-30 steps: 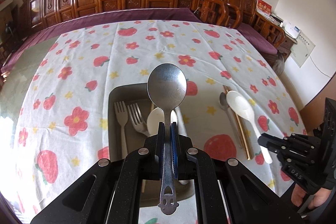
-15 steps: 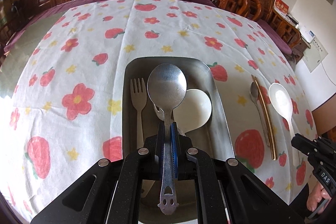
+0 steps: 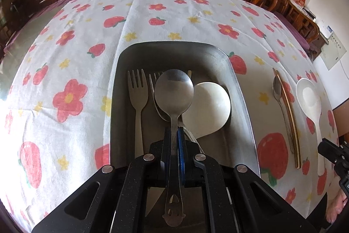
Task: Organize utensils
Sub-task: 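Carry the steel spoon into the tray and open the left gripper, then lower the white plastic spoon into the tray and open the right gripper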
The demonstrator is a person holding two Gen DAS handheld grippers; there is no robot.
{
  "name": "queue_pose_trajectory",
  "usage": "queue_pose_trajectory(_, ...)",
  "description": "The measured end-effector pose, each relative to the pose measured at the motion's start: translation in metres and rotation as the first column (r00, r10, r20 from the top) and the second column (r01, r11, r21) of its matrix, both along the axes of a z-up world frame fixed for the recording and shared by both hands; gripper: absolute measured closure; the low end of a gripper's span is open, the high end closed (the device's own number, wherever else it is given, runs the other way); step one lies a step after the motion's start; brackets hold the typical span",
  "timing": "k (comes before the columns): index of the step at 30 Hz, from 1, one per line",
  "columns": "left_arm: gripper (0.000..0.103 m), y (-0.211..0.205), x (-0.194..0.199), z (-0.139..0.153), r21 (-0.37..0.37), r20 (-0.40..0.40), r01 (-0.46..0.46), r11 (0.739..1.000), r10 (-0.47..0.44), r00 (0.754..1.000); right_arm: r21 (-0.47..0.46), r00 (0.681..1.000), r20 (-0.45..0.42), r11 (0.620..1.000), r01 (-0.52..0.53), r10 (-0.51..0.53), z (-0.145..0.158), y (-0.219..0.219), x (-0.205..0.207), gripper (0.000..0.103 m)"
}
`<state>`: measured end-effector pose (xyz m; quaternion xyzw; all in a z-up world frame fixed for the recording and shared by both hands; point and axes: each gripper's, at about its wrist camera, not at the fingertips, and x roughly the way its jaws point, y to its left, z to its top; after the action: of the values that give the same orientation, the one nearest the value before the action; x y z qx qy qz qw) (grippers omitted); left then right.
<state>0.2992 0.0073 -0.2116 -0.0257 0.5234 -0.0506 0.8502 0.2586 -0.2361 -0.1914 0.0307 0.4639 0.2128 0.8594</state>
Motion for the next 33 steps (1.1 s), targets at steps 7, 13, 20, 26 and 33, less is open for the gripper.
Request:
queue_pose_trajectory(7,0.097,0.002,-0.002,0.007,0.004,-0.005,0.002,1.0,-0.002,1.0,0.002,1.0,0.009,1.0,-0.013,0.013,0.006,0.007,-0.002,0.099)
queue_pose_trajectory(13,0.089,0.017,-0.023,0.031,-0.02,0.046,0.001,1.0,0.0,0.999,0.009,0.999,0.019,0.999,-0.034,0.034,0.015,0.024,-0.004,0.099)
queue_pose_trajectory(20,0.088,0.041,-0.049,0.061,-0.026,0.111,-0.001,1.0,0.004,0.994,0.029,0.996,0.032,0.996,-0.08,0.079,0.028,0.058,-0.004,0.099)
queue_pose_trajectory(26,0.088,0.064,-0.064,0.076,-0.029,0.143,-0.021,0.999,0.024,0.989,0.052,0.993,0.023,0.992,-0.118,0.117,0.034,0.096,0.002,0.099)
queue_pose_trajectory(33,0.088,0.086,-0.079,0.083,-0.037,0.16,-0.045,0.998,0.05,0.986,0.054,0.991,-0.016,0.99,-0.13,0.131,0.026,0.136,0.017,0.099)
